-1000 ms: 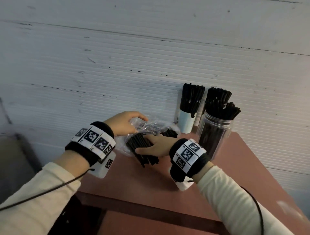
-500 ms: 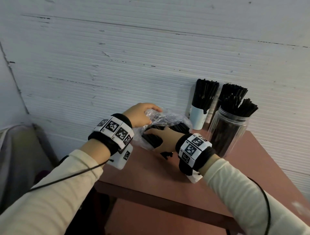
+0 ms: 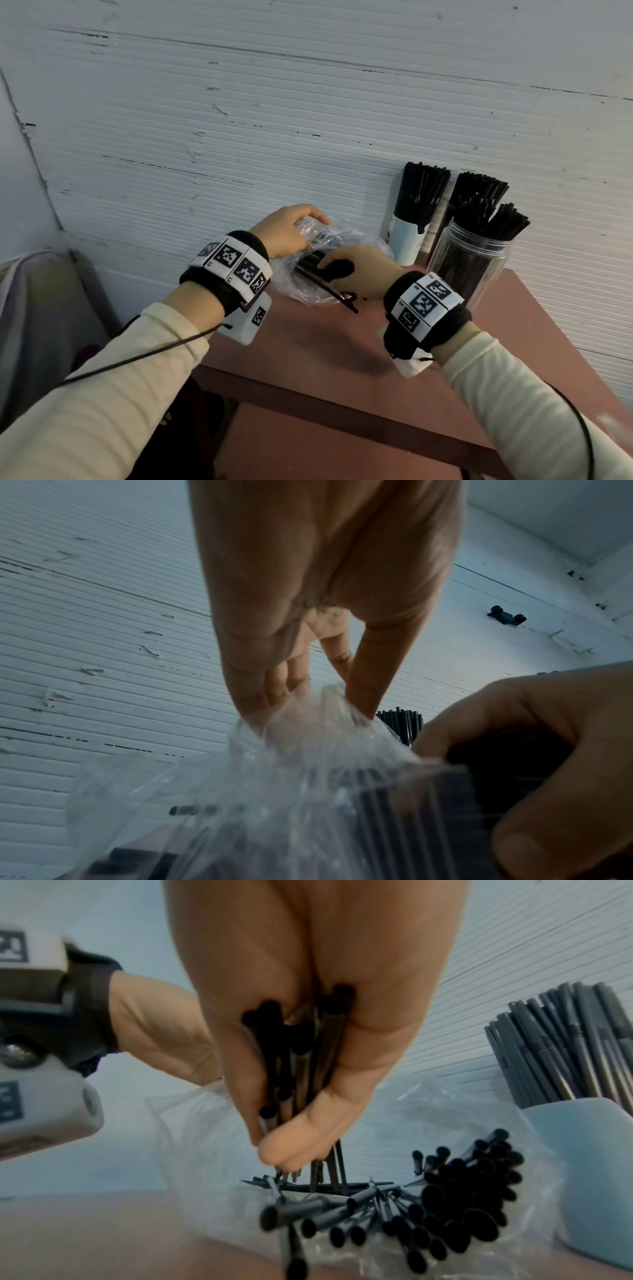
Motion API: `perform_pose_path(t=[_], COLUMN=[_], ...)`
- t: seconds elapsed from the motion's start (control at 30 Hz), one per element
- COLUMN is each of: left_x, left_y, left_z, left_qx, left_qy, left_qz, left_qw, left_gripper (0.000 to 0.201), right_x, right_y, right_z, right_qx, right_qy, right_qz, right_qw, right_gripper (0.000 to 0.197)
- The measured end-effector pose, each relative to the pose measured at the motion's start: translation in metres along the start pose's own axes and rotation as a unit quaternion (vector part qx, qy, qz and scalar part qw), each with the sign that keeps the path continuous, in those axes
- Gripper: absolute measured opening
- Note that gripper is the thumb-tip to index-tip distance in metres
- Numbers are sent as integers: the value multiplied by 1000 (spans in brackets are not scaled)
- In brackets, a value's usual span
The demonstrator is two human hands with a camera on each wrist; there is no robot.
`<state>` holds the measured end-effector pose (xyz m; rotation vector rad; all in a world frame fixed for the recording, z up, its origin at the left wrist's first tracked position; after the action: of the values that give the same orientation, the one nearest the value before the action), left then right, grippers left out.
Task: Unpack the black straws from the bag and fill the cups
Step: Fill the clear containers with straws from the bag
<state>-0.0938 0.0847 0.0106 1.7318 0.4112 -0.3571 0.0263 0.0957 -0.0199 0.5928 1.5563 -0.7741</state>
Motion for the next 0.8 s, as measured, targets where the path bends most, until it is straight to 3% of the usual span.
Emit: perform_pose_path(t=[0.17,0.3,0.43,0.5,0.57,0.67,0.8], left_x=[1,-3,-2,14,43,87,117], left_y=[0,2,19,37,51,52,45], left_z=[1,4,12,21,29,32,21], left_qx=[1,21,85,139,172,174,150], left_qy=[-5,31,62,30,-51,-157,-173], left_qz=[-6,-50,-126,-135,-141,-179,-223], left_qw=[1000,998,986,981,974,955,948], left_gripper=[51,49,58,64,69,80,72], right_x=[-6,-17,-27,-34,-41,-48,-54], right_y=[5,9,18,21,24,28,34], right_z=[9,23,46,59,70,84,99], right_qx=[-11,-24,-23,-26,-29,-34,-33], right_qy=[-2,-9,-17,-23,-30,-43,-45], right_qz=[-52,-91,-119,-131,-126,-120,-119], right_qw=[999,995,993,991,991,991,991], right_gripper=[35,37,35,35,35,34,35])
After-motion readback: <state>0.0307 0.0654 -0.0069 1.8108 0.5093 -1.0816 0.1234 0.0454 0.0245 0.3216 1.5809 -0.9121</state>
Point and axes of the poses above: each hand's wrist, its own z-axis away from the middle knuckle, its own x-axis out of the palm, y = z × x, the point moved 9 cm from there along -z, towards the middle knuckle, and after that the axes turned 15 degrees about z, right-handed, at the moved point
